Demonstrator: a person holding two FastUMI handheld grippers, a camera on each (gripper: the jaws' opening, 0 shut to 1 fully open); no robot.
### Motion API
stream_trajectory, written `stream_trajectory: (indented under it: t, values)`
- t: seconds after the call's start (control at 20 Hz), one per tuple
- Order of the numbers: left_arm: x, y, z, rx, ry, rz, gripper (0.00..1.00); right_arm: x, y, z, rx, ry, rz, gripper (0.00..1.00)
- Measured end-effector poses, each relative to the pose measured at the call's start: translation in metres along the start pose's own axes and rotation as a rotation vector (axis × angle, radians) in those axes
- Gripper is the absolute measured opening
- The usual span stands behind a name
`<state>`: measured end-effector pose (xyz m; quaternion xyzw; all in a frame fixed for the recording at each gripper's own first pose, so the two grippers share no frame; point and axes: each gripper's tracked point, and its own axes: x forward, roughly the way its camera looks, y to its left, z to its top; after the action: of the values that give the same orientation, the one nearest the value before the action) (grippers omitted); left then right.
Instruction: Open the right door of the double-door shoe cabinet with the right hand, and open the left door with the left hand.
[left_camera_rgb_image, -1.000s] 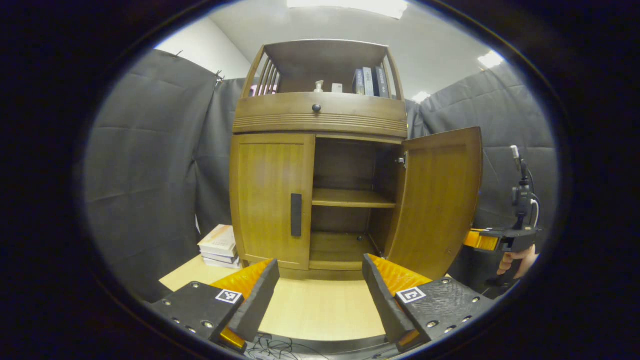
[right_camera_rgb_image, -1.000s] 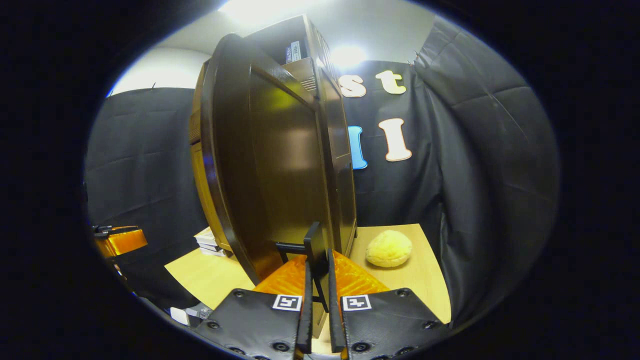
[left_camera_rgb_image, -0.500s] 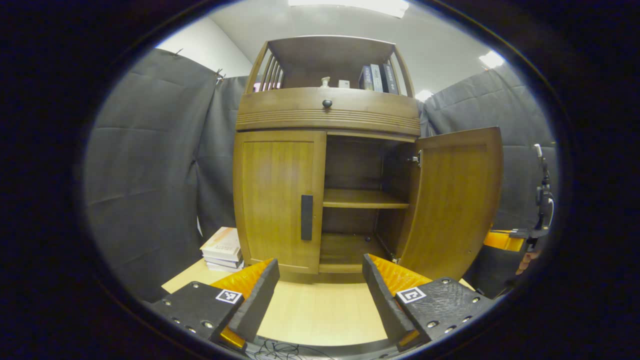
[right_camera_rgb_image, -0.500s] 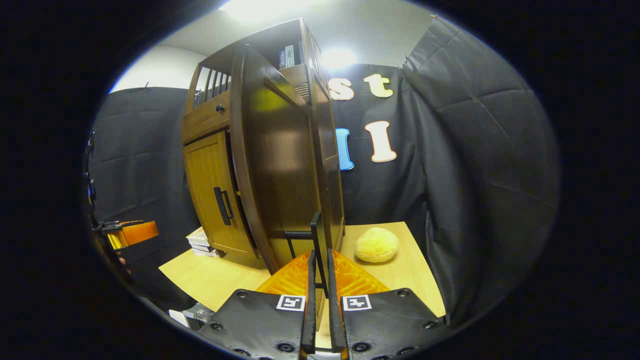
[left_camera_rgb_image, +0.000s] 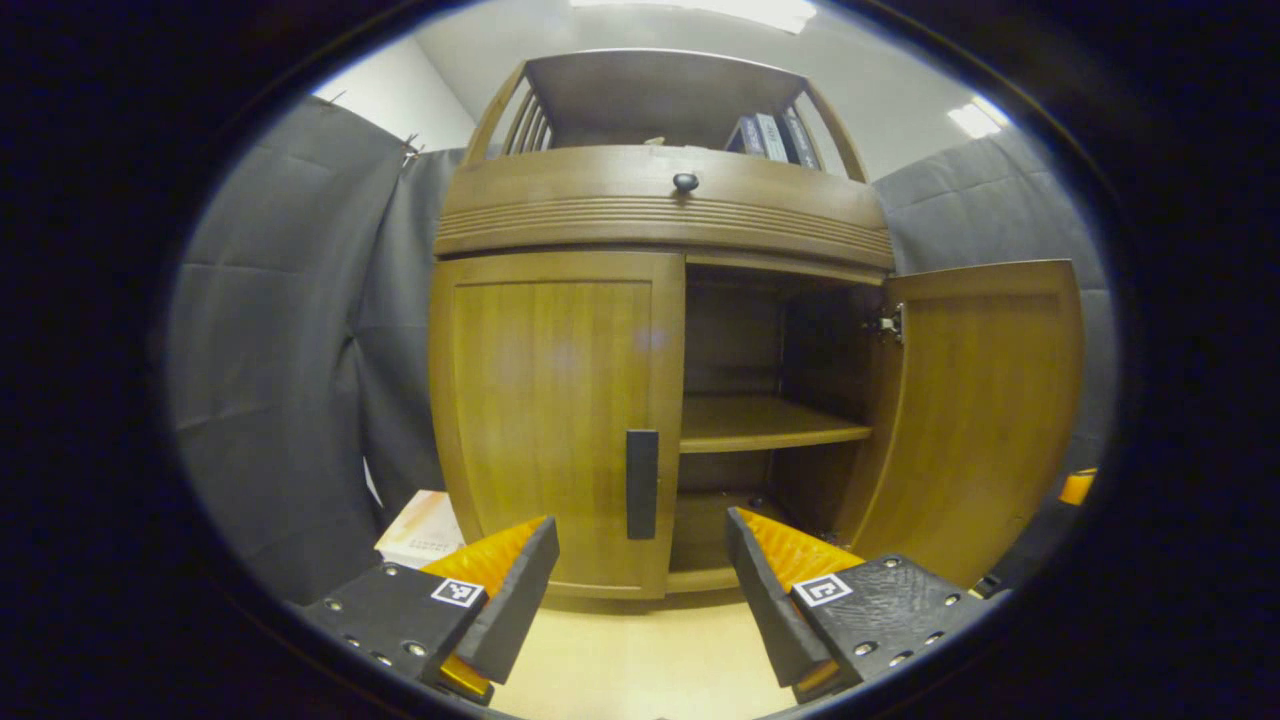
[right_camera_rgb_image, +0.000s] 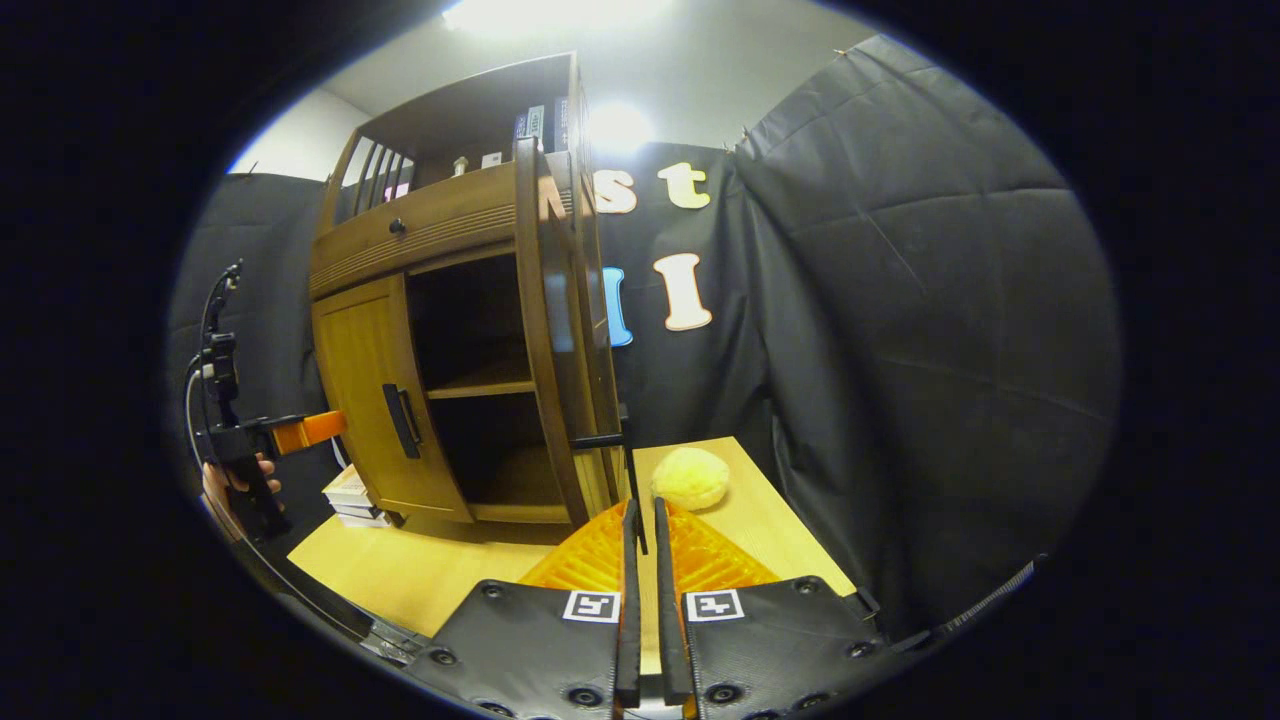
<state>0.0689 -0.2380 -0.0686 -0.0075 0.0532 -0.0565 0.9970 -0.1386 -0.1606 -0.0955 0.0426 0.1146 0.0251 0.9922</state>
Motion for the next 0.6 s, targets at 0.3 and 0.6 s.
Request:
stream_trajectory:
  t: [0.3, 0.6]
  values:
    - [0.071, -0.003, -0.003, 0.028, -0.006, -0.063, 0.96, -0.012, 0.027, -0.001, 0.008, -0.008, -0.088, 0.75]
    - [0.129, 0.005, -0.018, 0.007, 0.006, -0.052, 0.95, -0.027, 0.042, -0.006, 0.016, 0.007, -0.182, 0.98]
